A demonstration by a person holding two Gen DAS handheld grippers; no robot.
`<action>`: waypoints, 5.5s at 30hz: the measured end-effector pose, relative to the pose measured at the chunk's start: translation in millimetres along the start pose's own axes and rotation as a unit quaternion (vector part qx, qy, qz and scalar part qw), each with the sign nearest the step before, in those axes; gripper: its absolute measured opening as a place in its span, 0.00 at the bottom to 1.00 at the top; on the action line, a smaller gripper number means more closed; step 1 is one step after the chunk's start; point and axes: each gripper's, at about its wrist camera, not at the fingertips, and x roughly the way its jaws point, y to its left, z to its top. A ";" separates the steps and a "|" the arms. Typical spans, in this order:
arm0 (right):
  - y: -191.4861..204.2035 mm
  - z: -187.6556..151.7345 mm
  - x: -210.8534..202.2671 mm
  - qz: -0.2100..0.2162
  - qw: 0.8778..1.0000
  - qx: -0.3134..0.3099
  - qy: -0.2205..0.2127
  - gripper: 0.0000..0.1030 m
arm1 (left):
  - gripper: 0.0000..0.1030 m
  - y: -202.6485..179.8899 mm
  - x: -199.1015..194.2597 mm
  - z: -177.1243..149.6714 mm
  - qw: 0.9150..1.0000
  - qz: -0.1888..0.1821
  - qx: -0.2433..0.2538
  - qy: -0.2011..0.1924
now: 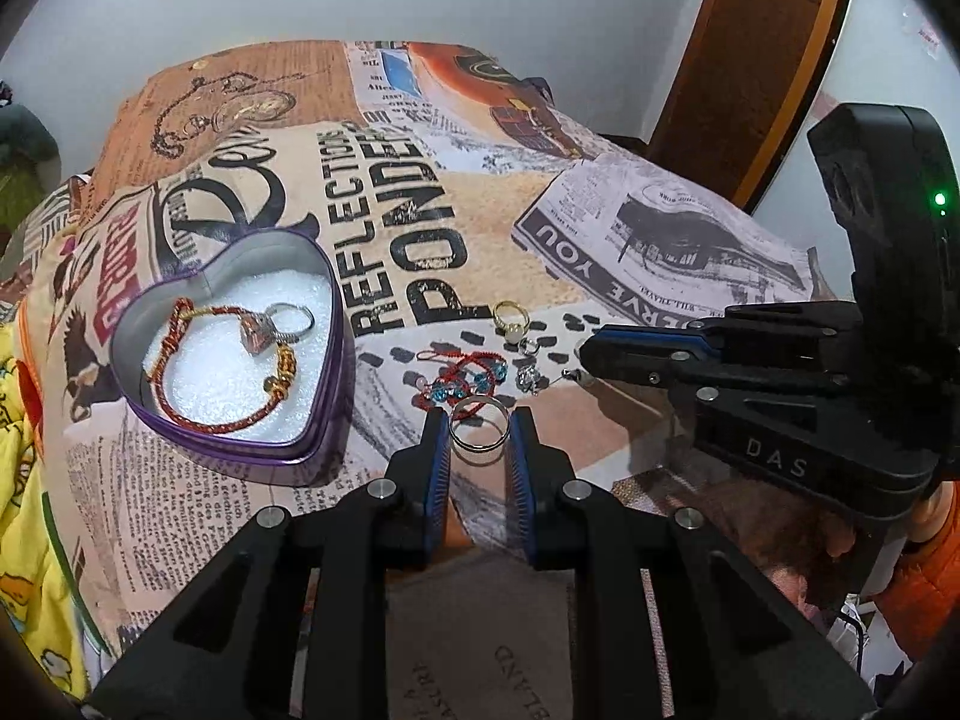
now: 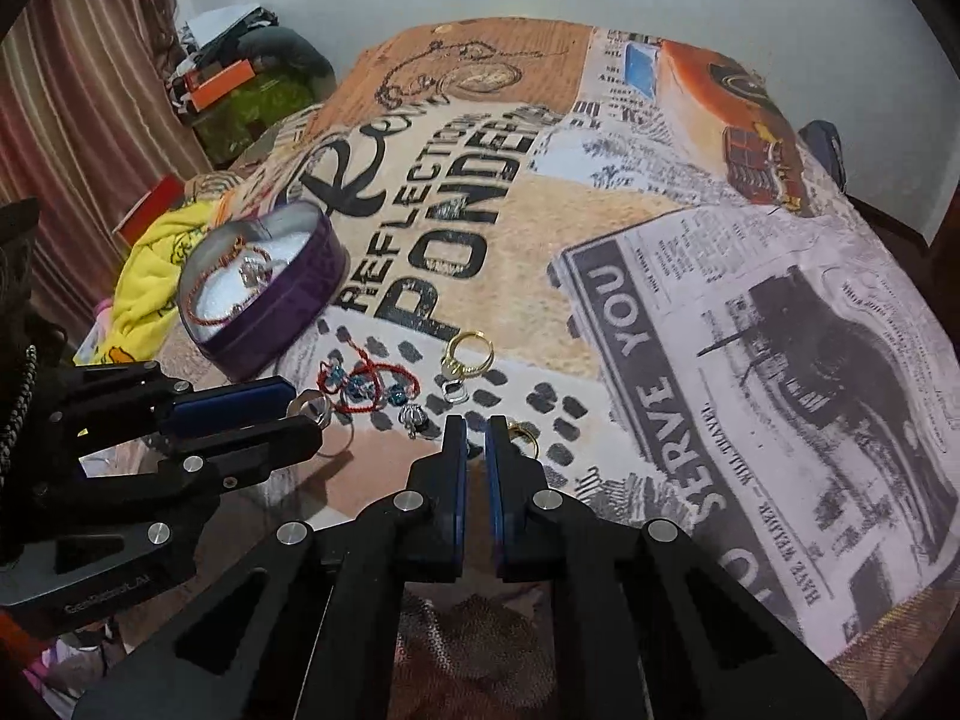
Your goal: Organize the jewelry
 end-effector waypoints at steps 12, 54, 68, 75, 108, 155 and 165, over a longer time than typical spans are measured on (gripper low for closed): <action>-10.6 -4.3 -6.5 -0.025 0.999 0.018 0.010 0.28 | 0.19 1.6 -13.8 -1.6 1.000 0.005 0.001 -0.013; 27.8 27.0 -59.1 -0.014 0.996 -0.001 -0.085 0.08 | 0.19 27.7 -70.4 9.9 0.996 0.024 -0.025 -0.078; 74.2 55.0 -44.6 0.027 0.994 -0.029 -0.106 0.08 | 0.19 75.3 -97.1 19.4 0.991 0.064 -0.039 -0.112; 91.0 69.1 -19.2 0.046 0.994 -0.047 -0.088 0.08 | 0.19 89.2 -79.9 13.6 0.993 0.063 -0.043 -0.090; 83.8 83.4 20.4 0.046 0.997 -0.050 -0.034 0.20 | 0.20 90.6 -55.3 17.9 0.995 0.061 -0.026 -0.071; -7.4 -12.4 -4.6 -0.016 0.999 -0.005 0.030 0.20 | 0.20 8.1 21.3 12.3 0.999 0.026 0.003 0.023; 4.0 -3.7 7.6 0.003 0.999 -0.026 0.034 0.20 | 0.16 13.0 32.1 17.7 1.000 0.015 -0.004 0.025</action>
